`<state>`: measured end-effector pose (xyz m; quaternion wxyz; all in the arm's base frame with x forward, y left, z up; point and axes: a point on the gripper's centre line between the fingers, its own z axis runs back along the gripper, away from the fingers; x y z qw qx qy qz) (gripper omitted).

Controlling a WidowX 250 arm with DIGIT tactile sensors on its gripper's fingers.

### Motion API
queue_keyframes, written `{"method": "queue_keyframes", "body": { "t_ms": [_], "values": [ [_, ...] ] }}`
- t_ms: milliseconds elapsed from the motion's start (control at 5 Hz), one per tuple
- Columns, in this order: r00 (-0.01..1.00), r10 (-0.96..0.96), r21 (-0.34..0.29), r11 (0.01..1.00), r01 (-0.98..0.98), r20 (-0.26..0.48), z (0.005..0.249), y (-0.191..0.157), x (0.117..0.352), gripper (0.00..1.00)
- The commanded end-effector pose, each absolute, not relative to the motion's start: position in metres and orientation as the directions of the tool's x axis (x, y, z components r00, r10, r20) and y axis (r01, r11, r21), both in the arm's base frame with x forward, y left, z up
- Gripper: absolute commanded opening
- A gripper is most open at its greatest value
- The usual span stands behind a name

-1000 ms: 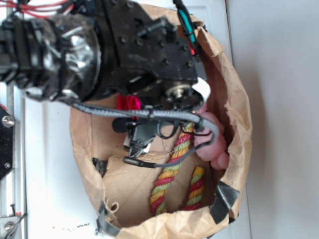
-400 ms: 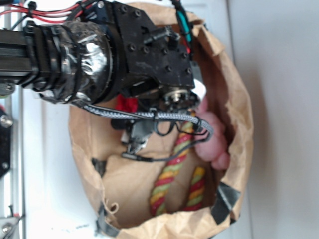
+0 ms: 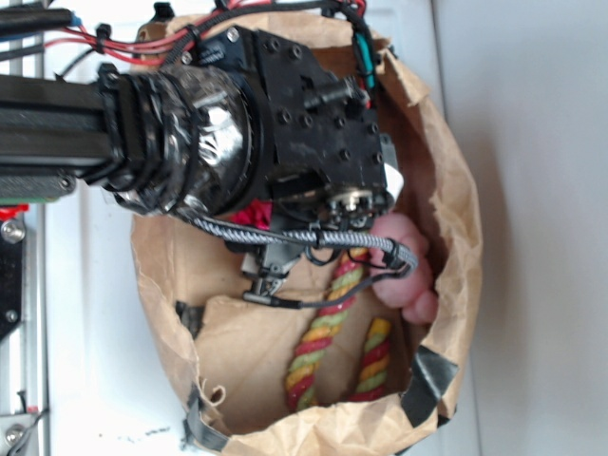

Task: Grab the red paper.

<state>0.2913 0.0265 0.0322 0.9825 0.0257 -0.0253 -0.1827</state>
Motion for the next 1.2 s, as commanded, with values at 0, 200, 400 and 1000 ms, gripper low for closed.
{"method": "queue_keyframes", "body": {
  "t_ms": [0,200,400,1000],
  "values": [
    [0.931,-0.350,0.063,0.937,0.345,0.103,0.047,0.027,0.296,0.00],
    [0.933,-0.344,0.063,0.939,0.339,0.101,0.048,0.028,0.297,0.00],
    [0.931,-0.348,0.053,0.938,0.344,0.114,0.057,0.026,0.297,0.00],
    [0.922,-0.332,0.005,0.941,0.337,0.200,0.112,0.017,0.292,0.00]
  ]
}}
